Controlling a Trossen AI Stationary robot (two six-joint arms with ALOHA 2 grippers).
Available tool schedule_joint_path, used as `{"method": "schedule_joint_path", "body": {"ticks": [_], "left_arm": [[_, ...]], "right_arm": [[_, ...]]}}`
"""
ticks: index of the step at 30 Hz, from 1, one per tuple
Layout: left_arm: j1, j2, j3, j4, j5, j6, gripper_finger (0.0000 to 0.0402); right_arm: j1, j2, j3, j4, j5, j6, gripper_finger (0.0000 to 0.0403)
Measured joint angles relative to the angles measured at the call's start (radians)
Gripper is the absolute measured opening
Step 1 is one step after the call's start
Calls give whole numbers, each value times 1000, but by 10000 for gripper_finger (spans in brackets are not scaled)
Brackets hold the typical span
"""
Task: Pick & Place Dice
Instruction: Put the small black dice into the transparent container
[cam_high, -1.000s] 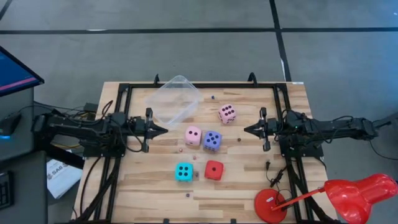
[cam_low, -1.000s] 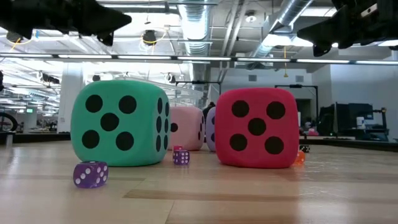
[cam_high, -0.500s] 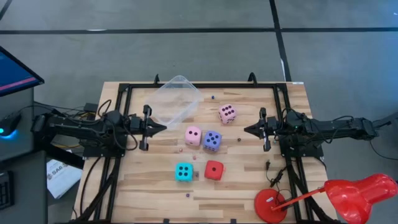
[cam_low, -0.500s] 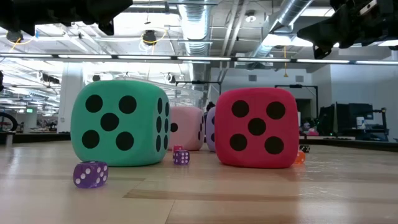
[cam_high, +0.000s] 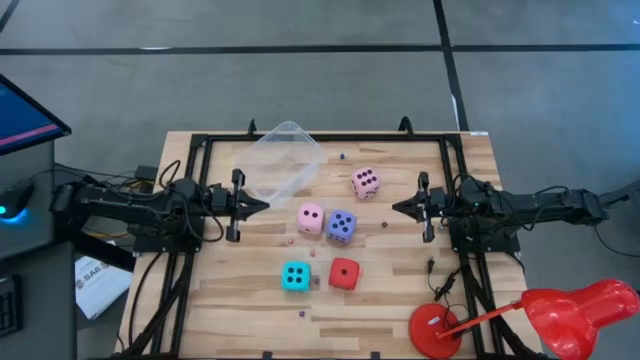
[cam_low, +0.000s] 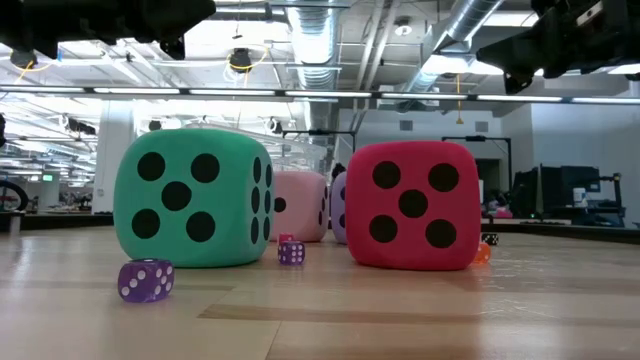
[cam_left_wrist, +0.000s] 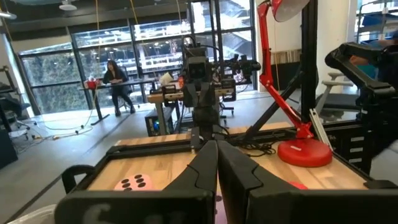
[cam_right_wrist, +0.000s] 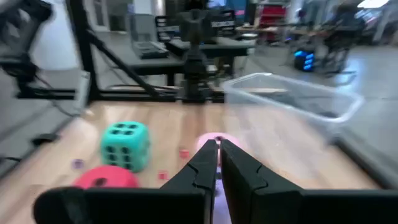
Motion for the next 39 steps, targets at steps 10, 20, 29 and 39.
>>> {"method": "schedule_joint_path", "body": {"ticks": [10, 20, 29, 39], "left_arm": [[0, 0, 0, 18, 0, 1, 1], [0, 21, 0, 14, -178, 72, 1], [15, 134, -1, 8, -377, 80, 1], [125, 103, -2, 98, -378, 235, 3]], "right_arm": [[-1, 0, 0, 148, 276, -280, 17], [-50, 17, 0, 141, 285, -199, 16], [-112, 142, 0, 142, 285, -123, 2], [-175, 175, 0, 158, 285, -18, 4]]}}
